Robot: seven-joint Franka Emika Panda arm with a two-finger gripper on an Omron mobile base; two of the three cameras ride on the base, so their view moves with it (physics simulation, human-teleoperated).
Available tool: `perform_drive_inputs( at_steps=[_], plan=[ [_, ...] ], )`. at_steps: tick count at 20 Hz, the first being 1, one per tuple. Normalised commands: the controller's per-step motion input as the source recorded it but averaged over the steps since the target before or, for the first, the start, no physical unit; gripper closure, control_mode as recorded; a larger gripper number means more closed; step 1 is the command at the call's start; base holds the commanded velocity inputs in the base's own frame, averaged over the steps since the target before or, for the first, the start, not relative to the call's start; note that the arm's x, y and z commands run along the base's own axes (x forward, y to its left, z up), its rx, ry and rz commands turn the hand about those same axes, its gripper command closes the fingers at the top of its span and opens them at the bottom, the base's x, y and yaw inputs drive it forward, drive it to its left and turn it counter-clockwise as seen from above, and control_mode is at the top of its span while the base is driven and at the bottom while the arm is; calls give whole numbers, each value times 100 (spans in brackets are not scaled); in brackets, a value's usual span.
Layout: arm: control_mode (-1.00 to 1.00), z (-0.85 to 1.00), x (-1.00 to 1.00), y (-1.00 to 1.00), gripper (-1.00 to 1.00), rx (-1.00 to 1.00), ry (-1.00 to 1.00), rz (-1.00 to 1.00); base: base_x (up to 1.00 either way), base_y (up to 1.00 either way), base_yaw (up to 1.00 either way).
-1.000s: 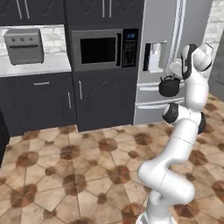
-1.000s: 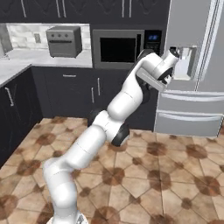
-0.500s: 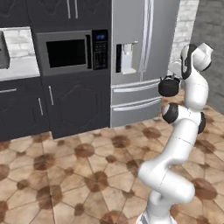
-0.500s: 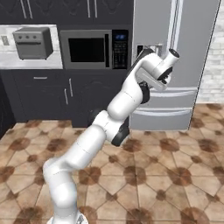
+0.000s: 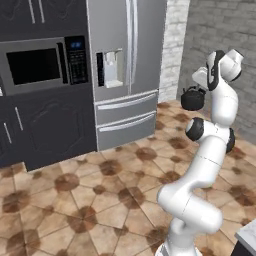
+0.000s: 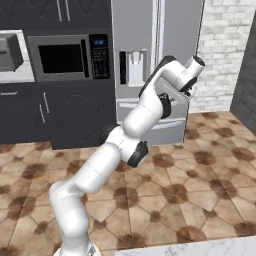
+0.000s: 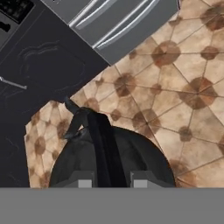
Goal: The kettle is done boiling. Turn off the stove, then wait for 300 timesteps before moving the kettle to the dining table.
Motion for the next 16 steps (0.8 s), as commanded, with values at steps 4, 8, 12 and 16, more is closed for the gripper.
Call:
perform_drive_inputs(
  at_steps=[4,8,12,16],
  plan=[
    [100,0,0,0,100,0,0,0,33,-46,-29],
    [100,0,0,0,100,0,0,0,29,-41,-29],
    [100,0,0,0,100,0,0,0,23,-40,-30],
    [100,0,0,0,100,0,0,0,23,-35,-33]
  ],
)
